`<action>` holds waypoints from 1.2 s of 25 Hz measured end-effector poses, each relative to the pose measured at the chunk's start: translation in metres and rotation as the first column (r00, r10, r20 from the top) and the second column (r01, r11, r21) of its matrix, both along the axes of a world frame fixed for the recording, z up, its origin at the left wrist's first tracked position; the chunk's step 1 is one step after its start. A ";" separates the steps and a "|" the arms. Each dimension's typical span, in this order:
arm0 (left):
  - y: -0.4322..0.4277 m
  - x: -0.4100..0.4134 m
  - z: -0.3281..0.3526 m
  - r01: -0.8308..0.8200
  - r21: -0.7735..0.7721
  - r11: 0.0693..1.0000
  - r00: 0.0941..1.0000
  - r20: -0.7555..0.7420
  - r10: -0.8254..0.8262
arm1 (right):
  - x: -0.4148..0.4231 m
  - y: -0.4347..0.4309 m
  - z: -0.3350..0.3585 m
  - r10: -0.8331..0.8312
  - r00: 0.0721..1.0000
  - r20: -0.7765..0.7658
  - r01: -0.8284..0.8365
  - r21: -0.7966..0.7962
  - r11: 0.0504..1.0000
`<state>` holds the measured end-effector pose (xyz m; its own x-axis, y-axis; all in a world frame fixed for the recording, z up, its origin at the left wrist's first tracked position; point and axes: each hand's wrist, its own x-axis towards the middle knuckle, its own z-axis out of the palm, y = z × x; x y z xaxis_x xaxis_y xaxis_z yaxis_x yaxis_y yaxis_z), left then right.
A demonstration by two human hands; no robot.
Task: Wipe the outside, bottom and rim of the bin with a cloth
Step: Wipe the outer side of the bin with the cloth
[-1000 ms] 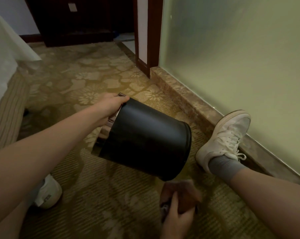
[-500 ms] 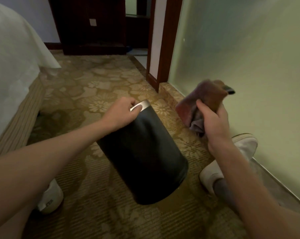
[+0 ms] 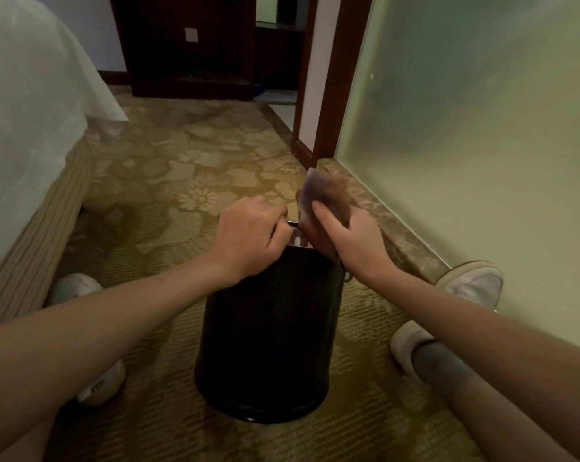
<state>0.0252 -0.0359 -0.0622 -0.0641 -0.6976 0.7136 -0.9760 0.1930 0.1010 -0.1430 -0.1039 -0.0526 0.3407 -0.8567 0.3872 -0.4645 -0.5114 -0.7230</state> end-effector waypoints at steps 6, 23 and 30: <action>-0.003 0.028 -0.004 -0.172 0.034 0.984 0.962 -0.209 0.175 | 0.007 0.005 0.005 0.143 0.987 -0.069 -0.154 -0.196 0.968; -0.019 0.030 0.004 -0.247 0.124 0.961 0.637 -0.727 0.257 | 0.059 0.008 0.029 0.243 0.892 -0.382 -0.276 -0.034 0.961; -0.019 0.054 0.005 -0.104 0.153 0.983 0.576 -0.796 0.185 | 0.011 -0.020 -0.019 0.341 0.929 -0.145 -0.354 -0.078 0.932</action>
<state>0.0793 -0.0552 -0.0570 0.6139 -0.7015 0.3620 -0.5003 0.0090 0.8658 -0.1316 -0.1238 -0.0716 0.6619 -0.6343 0.3995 -0.3288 -0.7246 -0.6056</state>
